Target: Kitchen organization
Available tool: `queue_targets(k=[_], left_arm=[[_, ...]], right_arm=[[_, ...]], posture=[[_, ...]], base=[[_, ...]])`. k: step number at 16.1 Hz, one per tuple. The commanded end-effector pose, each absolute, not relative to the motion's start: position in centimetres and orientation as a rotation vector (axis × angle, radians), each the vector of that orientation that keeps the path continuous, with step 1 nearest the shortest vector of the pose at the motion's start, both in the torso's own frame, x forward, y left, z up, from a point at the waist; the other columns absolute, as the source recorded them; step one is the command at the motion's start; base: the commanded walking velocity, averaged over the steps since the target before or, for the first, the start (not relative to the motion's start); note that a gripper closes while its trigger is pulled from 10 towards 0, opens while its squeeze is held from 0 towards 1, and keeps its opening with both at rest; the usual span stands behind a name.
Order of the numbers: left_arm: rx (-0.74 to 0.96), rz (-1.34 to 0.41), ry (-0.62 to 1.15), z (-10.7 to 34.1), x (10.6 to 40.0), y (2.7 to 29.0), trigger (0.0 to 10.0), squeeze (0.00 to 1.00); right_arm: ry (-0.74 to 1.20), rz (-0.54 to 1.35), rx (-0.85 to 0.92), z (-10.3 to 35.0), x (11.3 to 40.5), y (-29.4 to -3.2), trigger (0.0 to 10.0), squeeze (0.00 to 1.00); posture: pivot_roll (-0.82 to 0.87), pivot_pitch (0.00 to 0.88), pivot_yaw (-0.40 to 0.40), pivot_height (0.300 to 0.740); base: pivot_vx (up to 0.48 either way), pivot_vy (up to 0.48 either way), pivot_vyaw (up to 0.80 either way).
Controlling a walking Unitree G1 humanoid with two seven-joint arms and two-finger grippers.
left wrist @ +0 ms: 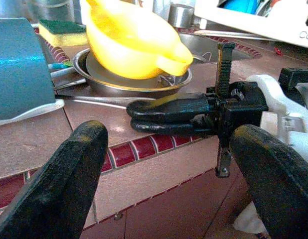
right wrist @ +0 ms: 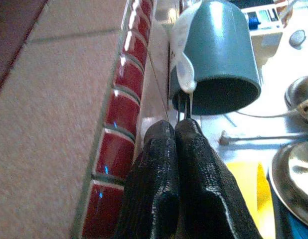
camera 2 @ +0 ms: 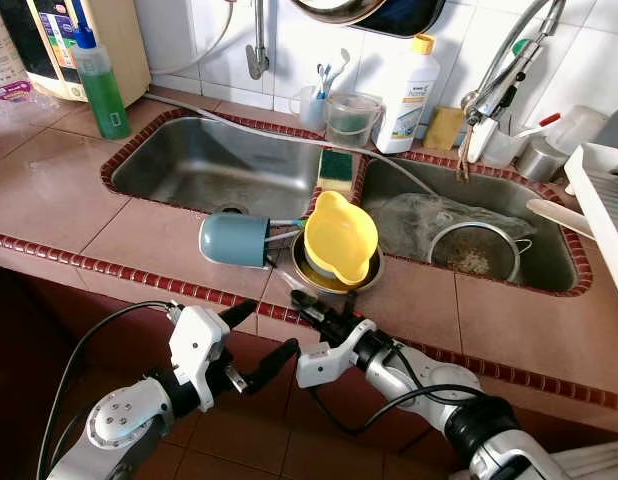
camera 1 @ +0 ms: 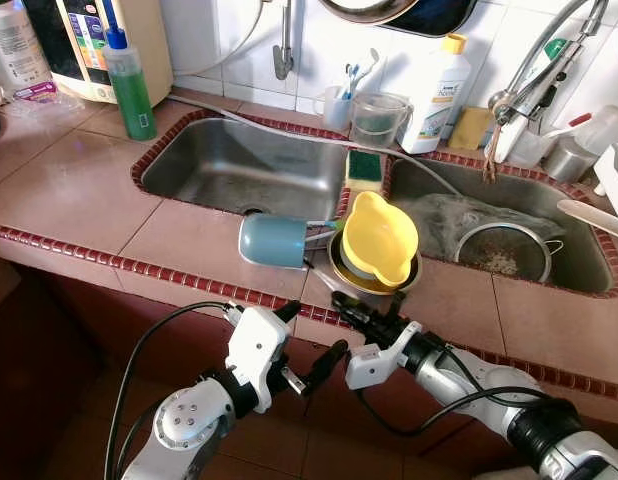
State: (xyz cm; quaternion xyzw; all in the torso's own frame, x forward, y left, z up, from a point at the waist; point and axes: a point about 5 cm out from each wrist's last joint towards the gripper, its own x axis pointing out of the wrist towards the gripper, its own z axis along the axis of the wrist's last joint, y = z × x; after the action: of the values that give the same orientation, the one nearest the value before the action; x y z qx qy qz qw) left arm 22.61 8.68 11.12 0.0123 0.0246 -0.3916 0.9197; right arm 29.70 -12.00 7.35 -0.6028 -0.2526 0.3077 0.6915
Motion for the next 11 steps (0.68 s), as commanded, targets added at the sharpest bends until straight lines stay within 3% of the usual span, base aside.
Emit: queue_targets(k=[1,11], left_arm=[[0.033,-0.819,0.038,11.48,22.36,8.38,10.0,0.00],[0.037,-0.840,0.042,11.46,22.33,8.20,10.0,0.00]], right_arm=[[-0.560,0.668,-1.354,7.36,29.64,-12.26,10.0,0.00],[-0.600,0.613,-1.326,7.36,28.77,-11.79,10.0,0.00]], posture=[[-0.05,0.060,-0.059,0.740],[-0.05,0.053,-0.054,0.740]], base=[[0.000,0.000,0.00],[0.000,0.000,0.00]])
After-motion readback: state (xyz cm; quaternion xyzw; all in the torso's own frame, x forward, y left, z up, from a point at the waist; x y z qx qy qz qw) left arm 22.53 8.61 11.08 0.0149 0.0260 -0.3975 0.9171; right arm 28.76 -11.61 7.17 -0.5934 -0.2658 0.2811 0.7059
